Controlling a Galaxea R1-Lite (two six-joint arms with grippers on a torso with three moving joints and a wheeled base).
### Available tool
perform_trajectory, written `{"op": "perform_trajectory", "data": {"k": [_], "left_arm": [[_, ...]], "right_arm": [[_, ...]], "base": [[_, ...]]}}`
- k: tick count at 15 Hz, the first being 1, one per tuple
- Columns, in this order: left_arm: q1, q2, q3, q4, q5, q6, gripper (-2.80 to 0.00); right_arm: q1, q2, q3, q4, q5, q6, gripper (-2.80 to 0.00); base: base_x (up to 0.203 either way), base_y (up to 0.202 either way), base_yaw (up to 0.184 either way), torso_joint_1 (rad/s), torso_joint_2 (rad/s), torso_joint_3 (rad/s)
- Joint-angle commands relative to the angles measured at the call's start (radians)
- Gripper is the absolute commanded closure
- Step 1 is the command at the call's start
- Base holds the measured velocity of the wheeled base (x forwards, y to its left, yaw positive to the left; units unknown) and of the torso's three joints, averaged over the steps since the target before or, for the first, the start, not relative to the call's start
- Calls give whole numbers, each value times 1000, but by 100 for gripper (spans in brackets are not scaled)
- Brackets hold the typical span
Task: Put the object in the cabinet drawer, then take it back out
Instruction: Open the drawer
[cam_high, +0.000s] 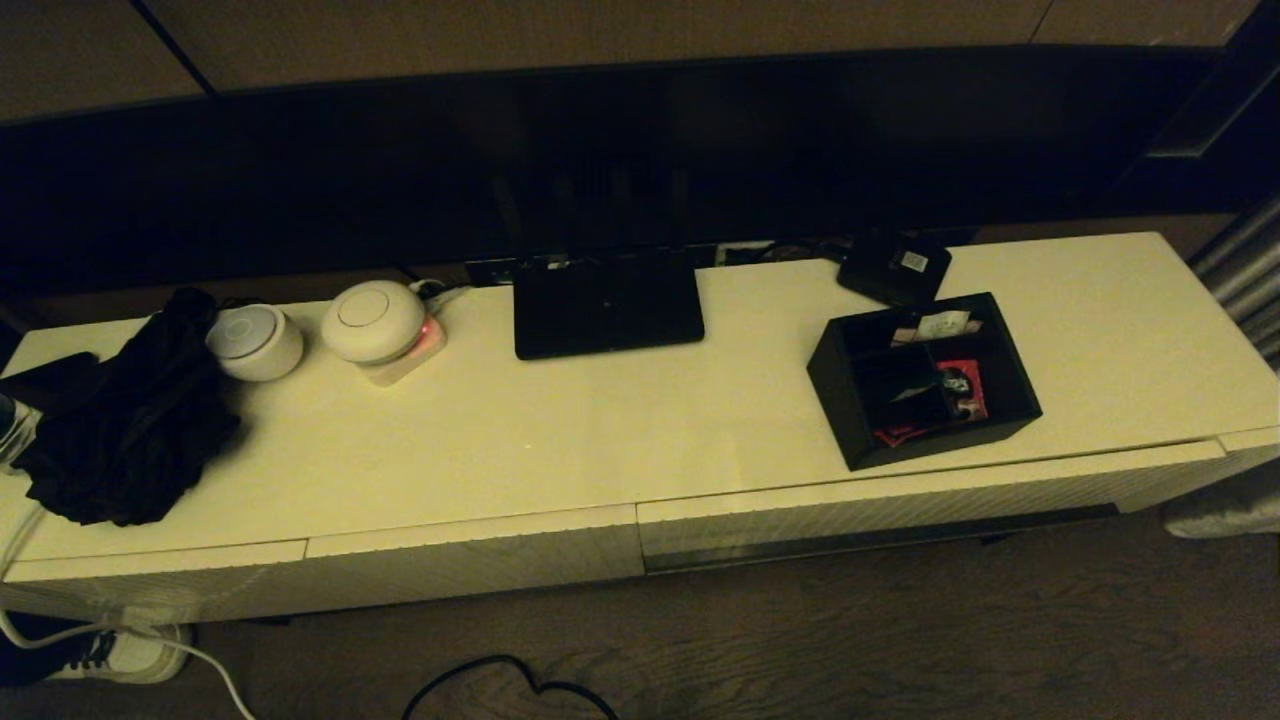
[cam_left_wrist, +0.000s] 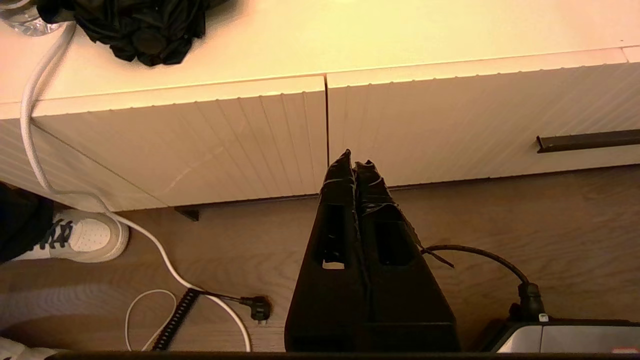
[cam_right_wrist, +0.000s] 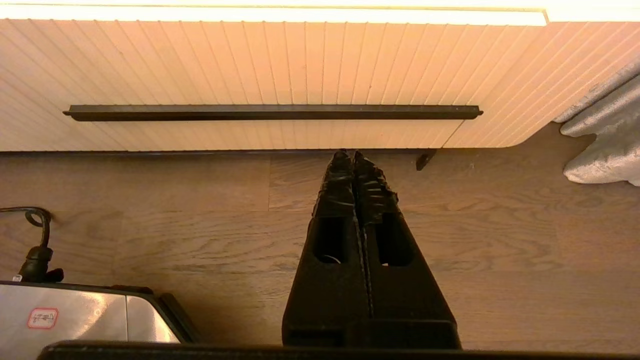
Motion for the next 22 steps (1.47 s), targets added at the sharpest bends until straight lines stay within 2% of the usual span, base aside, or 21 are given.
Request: {"op": "perform_trajectory", "data": {"k": [1, 6, 10, 15, 18, 22], "left_arm": [[0, 0, 3, 0, 0, 0, 0], [0, 0, 3, 0, -1, 0, 0], [0, 0, 3, 0, -1, 0, 0], [0, 0, 3, 0, 0, 0, 0], [0, 0, 3, 0, 0, 0, 0], [0, 0, 3, 0, 0, 0, 0]], "right_arm": [[0, -2, 1, 0, 1, -3, 0], [0, -1, -41, 56, -1, -14, 0], [0, 128, -304, 239, 31, -15, 0], [10, 531, -675, 298, 57, -20, 0], [15, 769, -826, 320, 63, -93, 0], [70, 1020, -885, 327, 67, -272, 0]], "base": [[0, 0, 0, 0, 0, 0], [0, 0, 0, 0, 0, 0], [0, 0, 0, 0, 0, 0], [0, 0, 0, 0, 0, 0], [0, 0, 0, 0, 0, 0], [0, 0, 0, 0, 0, 0]]}}
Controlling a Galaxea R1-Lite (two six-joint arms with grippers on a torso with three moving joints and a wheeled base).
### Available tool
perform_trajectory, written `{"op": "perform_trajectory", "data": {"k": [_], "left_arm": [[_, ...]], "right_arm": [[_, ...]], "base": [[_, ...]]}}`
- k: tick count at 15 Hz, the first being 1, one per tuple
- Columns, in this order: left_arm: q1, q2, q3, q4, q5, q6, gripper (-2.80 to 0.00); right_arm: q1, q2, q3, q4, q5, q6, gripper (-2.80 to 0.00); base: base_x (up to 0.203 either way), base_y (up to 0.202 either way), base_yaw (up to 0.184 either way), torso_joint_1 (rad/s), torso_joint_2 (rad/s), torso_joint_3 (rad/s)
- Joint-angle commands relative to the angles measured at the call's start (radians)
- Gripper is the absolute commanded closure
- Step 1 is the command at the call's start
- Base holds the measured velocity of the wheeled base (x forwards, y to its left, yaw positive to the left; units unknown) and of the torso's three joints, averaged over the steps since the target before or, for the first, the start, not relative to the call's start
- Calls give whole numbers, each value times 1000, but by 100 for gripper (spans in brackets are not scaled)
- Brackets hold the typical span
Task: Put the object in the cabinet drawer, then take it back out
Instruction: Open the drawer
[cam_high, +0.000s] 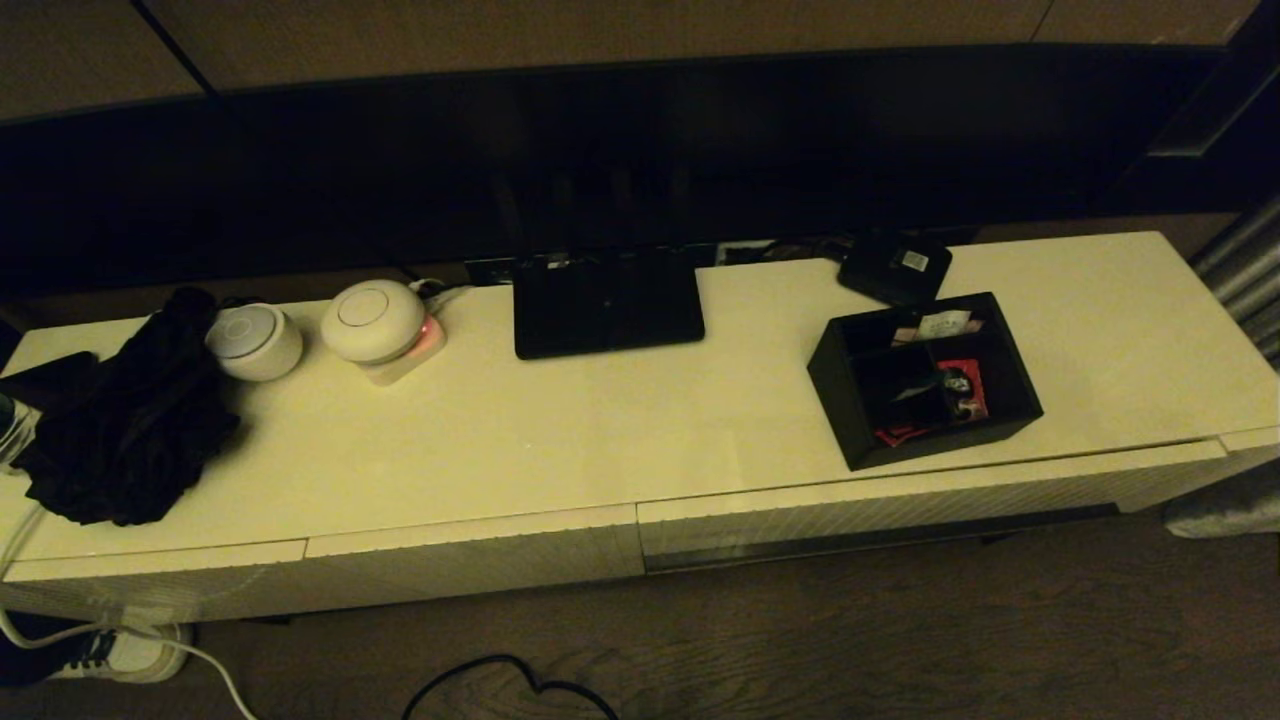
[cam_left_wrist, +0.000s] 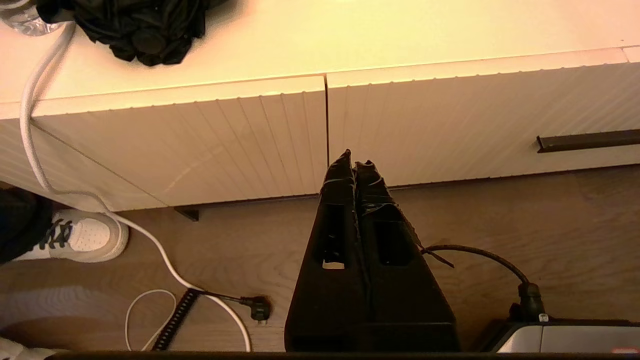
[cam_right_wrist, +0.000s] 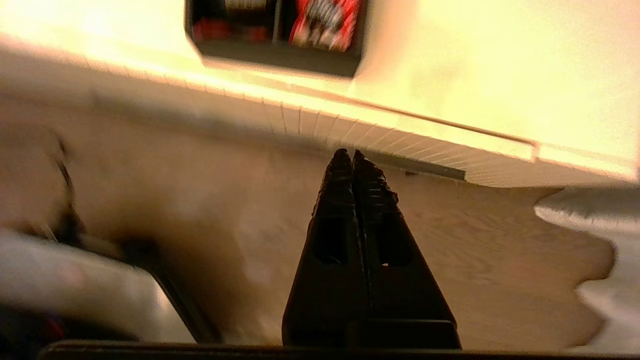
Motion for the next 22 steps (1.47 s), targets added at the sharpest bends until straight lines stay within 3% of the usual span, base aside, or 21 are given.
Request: {"op": "perform_trajectory", "data": {"k": [1, 3, 5, 8, 15, 17, 22], "left_arm": [[0, 0, 3, 0, 0, 0, 0], [0, 0, 3, 0, 1, 0, 0], [0, 0, 3, 0, 1, 0, 0], [0, 0, 3, 0, 1, 0, 0], [0, 0, 3, 0, 1, 0, 0], [0, 0, 3, 0, -1, 0, 0], [0, 0, 3, 0, -1, 0, 0]], "right_arm": [[61, 218, -43, 9, 0, -82, 0], [140, 328, -74, 17, -5, -163, 0], [192, 424, -82, 22, -7, -313, 0], [206, 530, -59, 25, -8, -574, 0], [202, 658, -3, 8, -54, -998, 0], [198, 693, 16, -40, -81, -1079, 0], [199, 831, 134, -350, -91, -1232, 0]], "base": [[0, 0, 0, 0, 0, 0], [0, 0, 0, 0, 0, 0], [0, 0, 0, 0, 0, 0], [0, 0, 0, 0, 0, 0], [0, 0, 0, 0, 0, 0], [0, 0, 0, 0, 0, 0], [0, 0, 0, 0, 0, 0]]}}
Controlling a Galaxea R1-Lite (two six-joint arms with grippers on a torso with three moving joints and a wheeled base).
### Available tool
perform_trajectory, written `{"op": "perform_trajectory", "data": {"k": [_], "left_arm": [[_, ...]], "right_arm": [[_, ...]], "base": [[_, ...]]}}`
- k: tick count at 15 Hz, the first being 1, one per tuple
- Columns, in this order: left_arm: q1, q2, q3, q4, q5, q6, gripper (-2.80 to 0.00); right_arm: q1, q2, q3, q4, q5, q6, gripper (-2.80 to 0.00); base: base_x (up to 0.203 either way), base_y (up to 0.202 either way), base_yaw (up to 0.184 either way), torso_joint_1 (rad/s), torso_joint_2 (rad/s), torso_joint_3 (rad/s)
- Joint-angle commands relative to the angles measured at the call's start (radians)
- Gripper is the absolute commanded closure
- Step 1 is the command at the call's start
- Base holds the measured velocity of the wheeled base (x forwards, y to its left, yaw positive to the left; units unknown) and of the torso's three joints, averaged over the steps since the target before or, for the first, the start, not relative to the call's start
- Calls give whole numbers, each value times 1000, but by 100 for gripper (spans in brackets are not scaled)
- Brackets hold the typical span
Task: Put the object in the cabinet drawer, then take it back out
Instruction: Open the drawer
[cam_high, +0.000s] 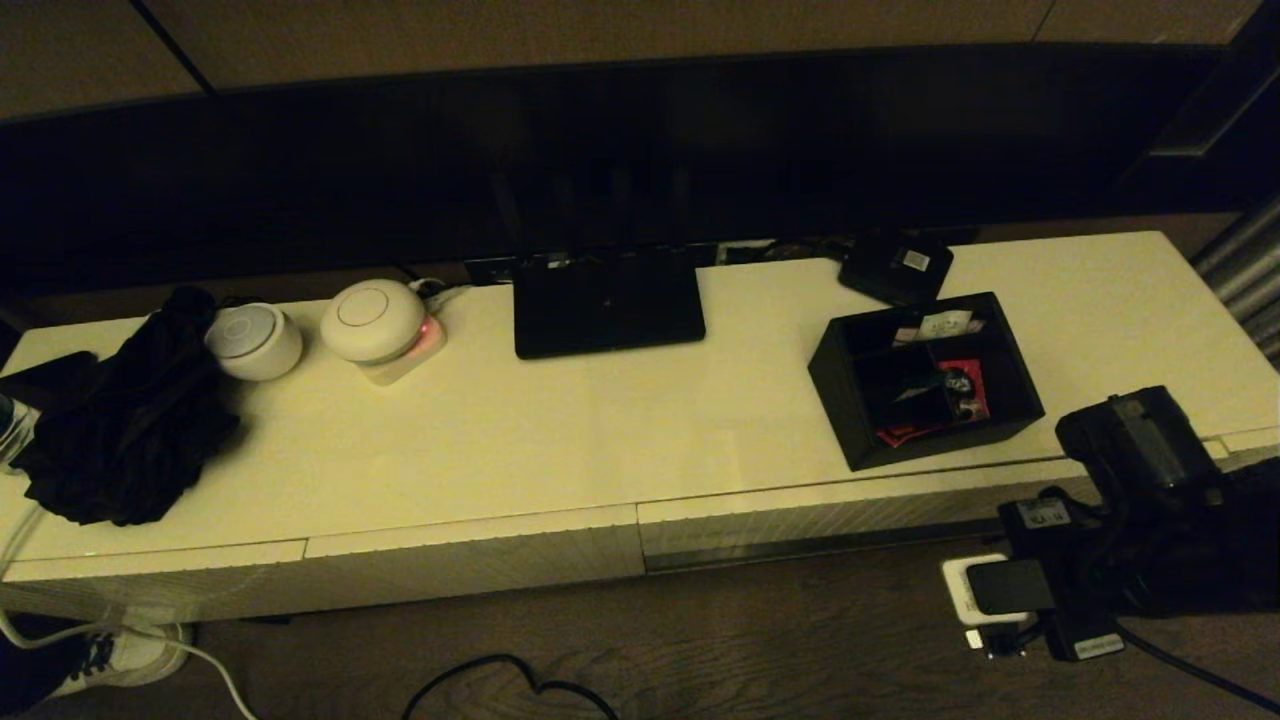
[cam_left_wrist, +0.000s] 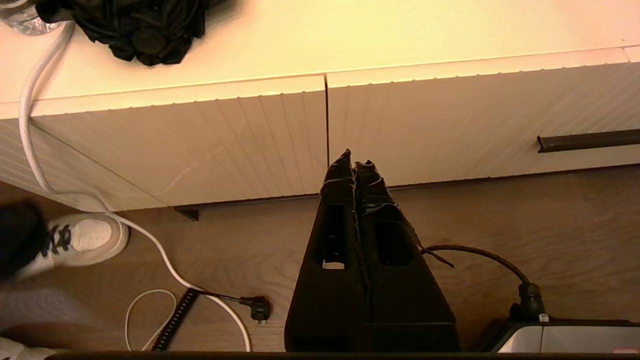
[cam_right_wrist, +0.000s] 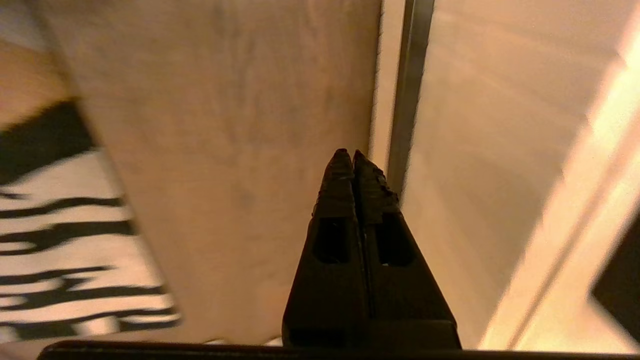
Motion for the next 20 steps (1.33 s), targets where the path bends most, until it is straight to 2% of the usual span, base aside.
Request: {"op": "perform_trajectory", "data": {"k": [1, 4, 8, 14, 18, 19, 20], "left_arm": [[0, 0, 3, 0, 0, 0, 0], [0, 0, 3, 0, 0, 0, 0], [0, 0, 3, 0, 0, 0, 0], [0, 0, 3, 0, 0, 0, 0], [0, 0, 3, 0, 0, 0, 0], [0, 0, 3, 0, 0, 0, 0], [0, 0, 3, 0, 0, 0, 0]], "right_arm": [[3, 76, 48, -108, 5, -59, 0], [8, 133, 66, -186, 3, -73, 0], [28, 238, 115, -387, 0, -75, 0], [31, 274, 114, -388, -7, -110, 0], [37, 323, 121, -446, -7, -112, 0], [37, 317, 125, -451, -6, -109, -109], [37, 303, 130, -450, -4, -111, -280]], "base": [[0, 0, 0, 0, 0, 0], [0, 0, 0, 0, 0, 0], [0, 0, 0, 0, 0, 0], [0, 0, 0, 0, 0, 0], [0, 0, 0, 0, 0, 0], [0, 0, 0, 0, 0, 0], [0, 0, 0, 0, 0, 0]]}}
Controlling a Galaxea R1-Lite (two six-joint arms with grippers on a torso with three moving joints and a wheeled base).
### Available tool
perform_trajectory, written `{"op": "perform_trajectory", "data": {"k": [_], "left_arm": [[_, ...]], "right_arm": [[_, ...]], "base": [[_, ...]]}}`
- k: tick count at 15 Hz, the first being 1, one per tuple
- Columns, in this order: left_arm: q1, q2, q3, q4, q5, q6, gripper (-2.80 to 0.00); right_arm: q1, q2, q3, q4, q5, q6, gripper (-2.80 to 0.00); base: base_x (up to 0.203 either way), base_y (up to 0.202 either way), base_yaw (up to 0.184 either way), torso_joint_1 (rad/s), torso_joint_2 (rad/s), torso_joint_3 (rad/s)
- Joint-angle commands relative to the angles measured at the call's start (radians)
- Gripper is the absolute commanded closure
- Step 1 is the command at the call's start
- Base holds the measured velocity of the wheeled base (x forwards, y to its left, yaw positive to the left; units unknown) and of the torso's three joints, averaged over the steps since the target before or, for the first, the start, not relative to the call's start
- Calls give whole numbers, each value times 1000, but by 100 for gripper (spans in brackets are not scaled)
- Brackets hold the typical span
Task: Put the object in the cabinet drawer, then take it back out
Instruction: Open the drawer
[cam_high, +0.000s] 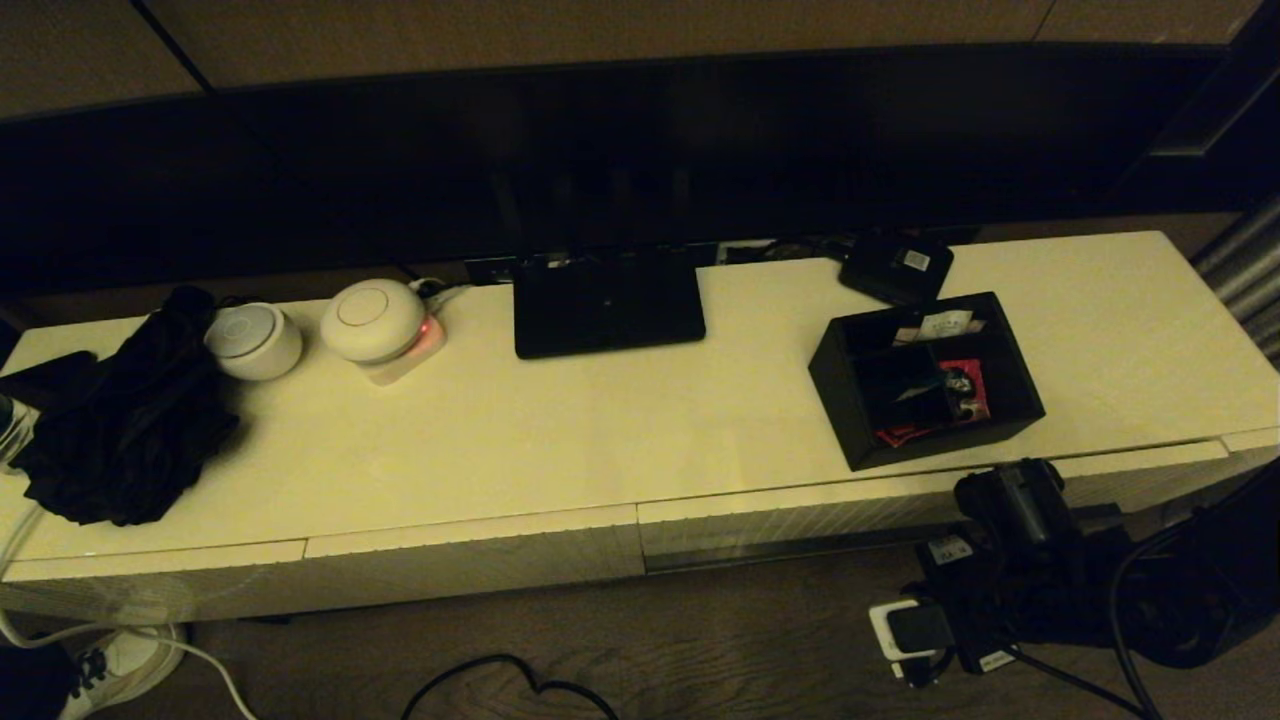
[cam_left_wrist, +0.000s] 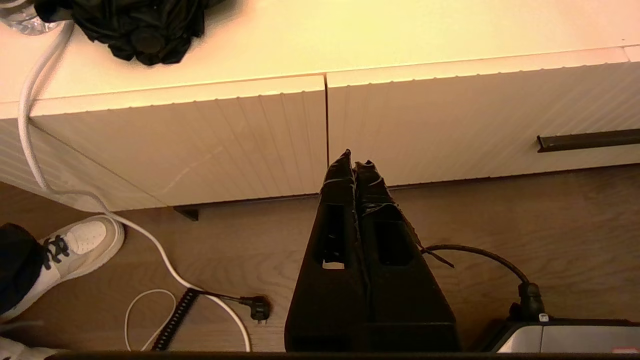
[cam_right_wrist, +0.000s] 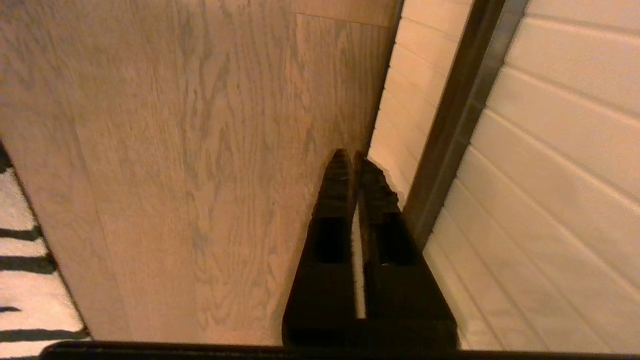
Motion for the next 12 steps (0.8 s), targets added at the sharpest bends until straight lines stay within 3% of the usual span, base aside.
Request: {"op": "perform_trajectory", "data": {"k": [1, 12], "left_arm": [[0, 0, 3, 0, 1, 0, 0], [0, 0, 3, 0, 1, 0, 0]], "right_arm": [[1, -24, 11, 2, 0, -10, -280], [-14, 71, -46, -37, -1, 33, -280]], "base": [[0, 0, 0, 0, 0, 0], [0, 0, 0, 0, 0, 0]]}}
